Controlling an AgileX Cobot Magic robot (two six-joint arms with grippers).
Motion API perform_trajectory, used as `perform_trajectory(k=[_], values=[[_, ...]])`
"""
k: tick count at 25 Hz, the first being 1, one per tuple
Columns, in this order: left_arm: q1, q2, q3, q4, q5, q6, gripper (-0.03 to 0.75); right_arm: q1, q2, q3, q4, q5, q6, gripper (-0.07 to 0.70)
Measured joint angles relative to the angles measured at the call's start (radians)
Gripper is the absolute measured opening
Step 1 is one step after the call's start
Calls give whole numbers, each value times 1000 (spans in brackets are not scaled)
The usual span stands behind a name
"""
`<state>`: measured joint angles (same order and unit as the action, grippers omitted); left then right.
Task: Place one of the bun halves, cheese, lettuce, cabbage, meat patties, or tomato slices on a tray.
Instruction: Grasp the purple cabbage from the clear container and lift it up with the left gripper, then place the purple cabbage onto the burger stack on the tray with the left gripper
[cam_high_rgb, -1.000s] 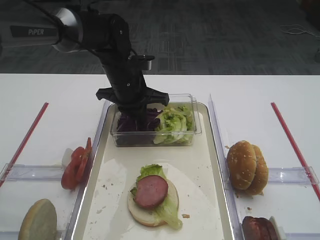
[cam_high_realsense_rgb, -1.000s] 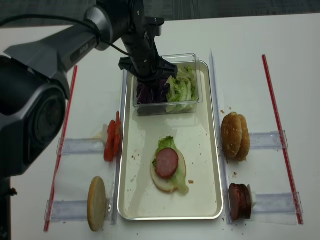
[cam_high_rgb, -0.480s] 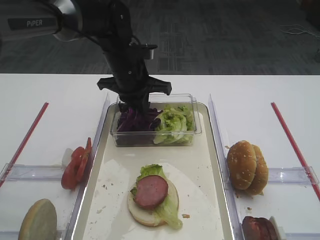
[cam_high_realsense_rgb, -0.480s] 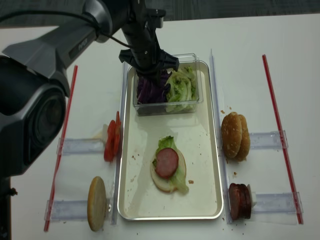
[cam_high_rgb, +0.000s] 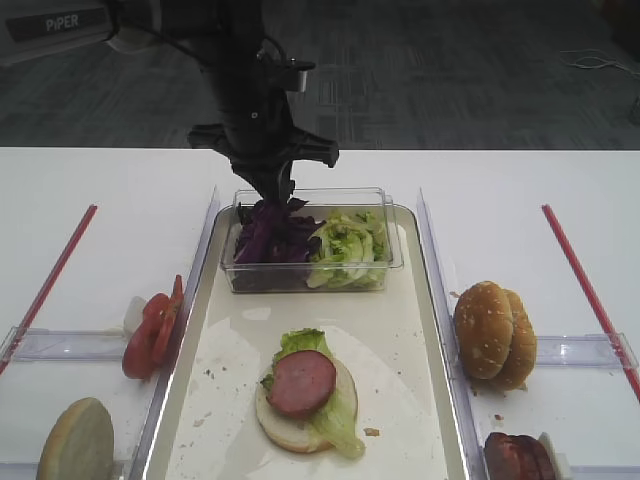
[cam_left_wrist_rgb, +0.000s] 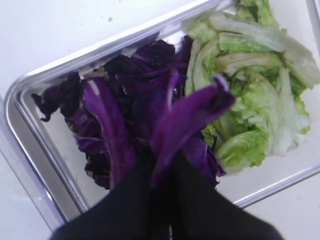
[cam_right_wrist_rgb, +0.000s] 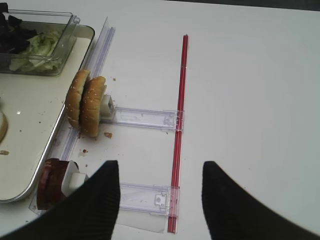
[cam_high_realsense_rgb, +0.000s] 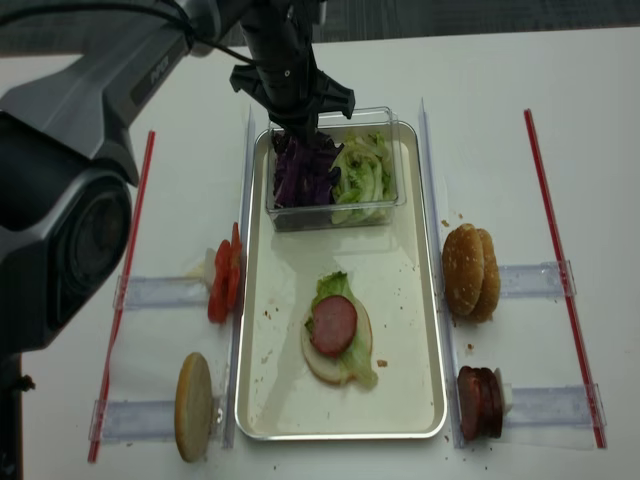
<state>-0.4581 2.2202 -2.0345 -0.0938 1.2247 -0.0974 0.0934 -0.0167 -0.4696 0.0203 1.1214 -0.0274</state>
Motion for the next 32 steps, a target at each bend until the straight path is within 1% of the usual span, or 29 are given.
perform_trajectory(k=[4, 13, 22, 27, 32], values=[[0, 0, -17, 3, 4, 0, 51, 0, 0, 0, 0, 0, 0, 387], [0, 0, -18, 4, 6, 0, 50, 0, 0, 0, 0, 0, 0, 387], [-7, -13, -16, -32, 6, -2, 50, 0, 0, 0, 0, 0, 0, 387], [-11, -103, 26, -45, 8, -8, 50, 0, 0, 0, 0, 0, 0, 387], [-15, -189, 97, -84, 9, -16, 50, 0, 0, 0, 0, 0, 0, 387]])
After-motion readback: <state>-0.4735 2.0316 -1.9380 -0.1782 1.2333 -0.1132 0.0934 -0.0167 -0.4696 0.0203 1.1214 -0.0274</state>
